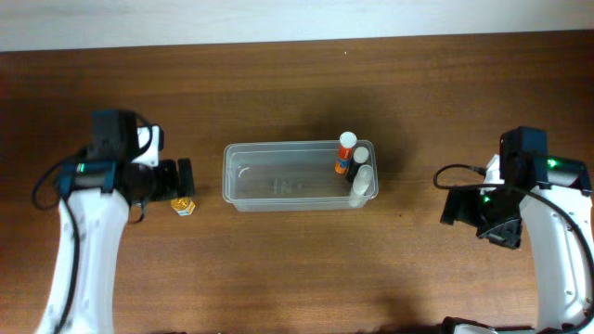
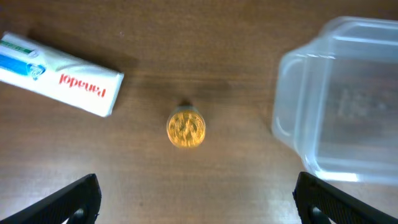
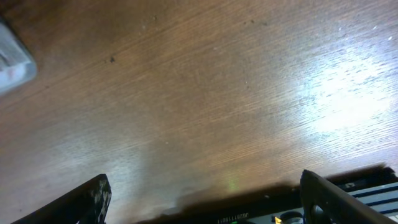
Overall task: Pack container
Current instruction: 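Retract the right gripper and grasp the gold-capped jar with the left, then carry the gold-capped jar into the container and release it, then grasp the white Panadol box with the left gripper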
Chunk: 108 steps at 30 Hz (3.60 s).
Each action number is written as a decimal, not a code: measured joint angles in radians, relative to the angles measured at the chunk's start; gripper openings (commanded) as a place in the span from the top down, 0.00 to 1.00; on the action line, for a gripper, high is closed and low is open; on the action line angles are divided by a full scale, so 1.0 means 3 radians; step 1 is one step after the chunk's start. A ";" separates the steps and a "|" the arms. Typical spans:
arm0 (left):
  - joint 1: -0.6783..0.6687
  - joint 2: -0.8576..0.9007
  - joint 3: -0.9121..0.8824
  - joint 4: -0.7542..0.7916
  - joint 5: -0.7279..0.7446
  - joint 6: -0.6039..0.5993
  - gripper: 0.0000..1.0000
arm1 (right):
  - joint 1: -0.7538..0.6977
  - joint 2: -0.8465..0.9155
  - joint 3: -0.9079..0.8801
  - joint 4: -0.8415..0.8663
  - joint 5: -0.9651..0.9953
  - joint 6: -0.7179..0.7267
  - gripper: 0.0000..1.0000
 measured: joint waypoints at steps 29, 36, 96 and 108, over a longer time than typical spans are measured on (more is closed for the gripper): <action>0.0000 0.1881 0.0184 0.0006 -0.0051 -0.0060 0.83 | 0.0000 -0.0001 -0.0027 0.0086 -0.0024 -0.0014 0.11; -0.0155 0.1511 0.0816 -0.0468 -0.0056 -0.0060 0.85 | -0.0001 -0.0001 -0.0028 0.0097 -0.0024 -0.0017 0.11; -0.1059 0.0666 0.1207 -0.0315 -0.0295 -0.0306 0.01 | 0.0000 -0.0001 -0.0031 0.0094 -0.0024 -0.0024 0.11; 0.0638 0.1015 0.1113 -0.0300 -0.0296 -0.1222 0.01 | 0.0000 -0.0001 -0.0031 0.0097 -0.0024 -0.0024 0.11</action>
